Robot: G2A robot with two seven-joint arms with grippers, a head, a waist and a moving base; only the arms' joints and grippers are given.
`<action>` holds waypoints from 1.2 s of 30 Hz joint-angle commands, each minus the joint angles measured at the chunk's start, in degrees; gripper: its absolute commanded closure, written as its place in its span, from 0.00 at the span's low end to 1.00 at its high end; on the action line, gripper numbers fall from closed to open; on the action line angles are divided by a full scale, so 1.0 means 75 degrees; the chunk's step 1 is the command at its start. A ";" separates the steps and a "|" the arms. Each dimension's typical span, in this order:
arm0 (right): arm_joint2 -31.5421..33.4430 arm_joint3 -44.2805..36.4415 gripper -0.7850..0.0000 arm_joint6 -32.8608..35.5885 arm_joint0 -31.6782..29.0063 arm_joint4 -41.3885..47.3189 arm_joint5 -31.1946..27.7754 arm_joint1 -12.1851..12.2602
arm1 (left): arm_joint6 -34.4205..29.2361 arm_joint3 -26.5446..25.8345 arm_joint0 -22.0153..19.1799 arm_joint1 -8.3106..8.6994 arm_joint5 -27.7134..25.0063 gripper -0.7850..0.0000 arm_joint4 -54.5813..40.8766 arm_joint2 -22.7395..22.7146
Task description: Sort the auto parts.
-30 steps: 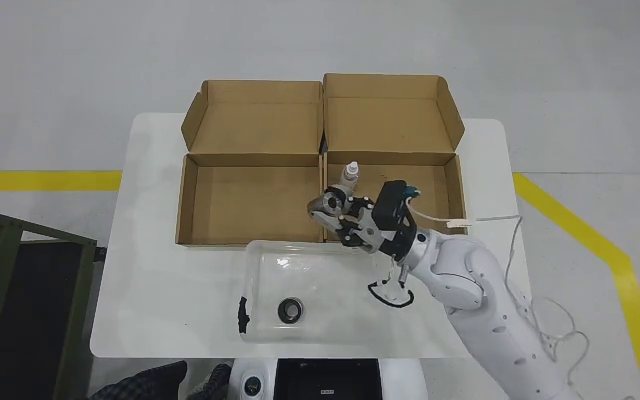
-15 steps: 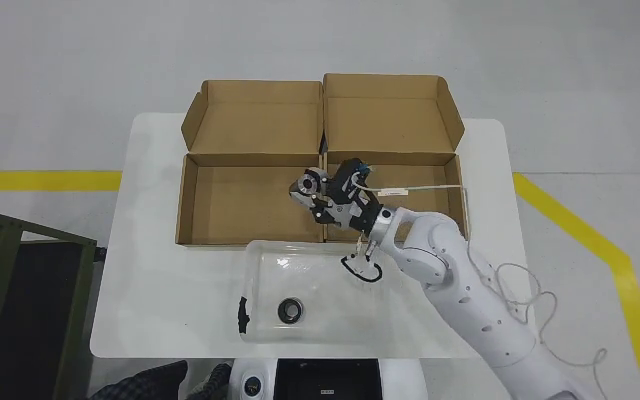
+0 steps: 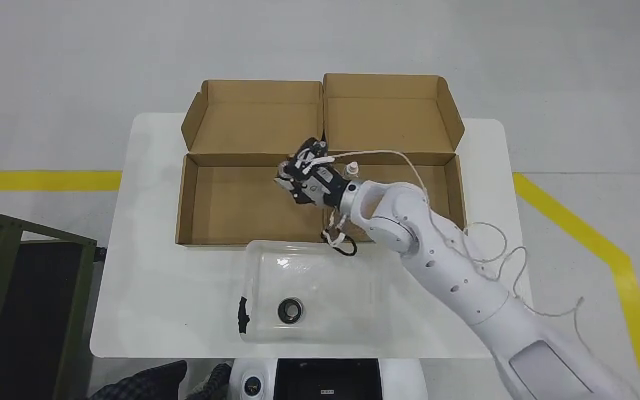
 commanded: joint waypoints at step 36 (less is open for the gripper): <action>-0.1197 0.2316 0.64 0.0355 0.0826 -0.1569 0.0909 -0.1119 | 0.0000 0.0000 0.0000 0.0000 0.0000 0.00 0.0000 0.0000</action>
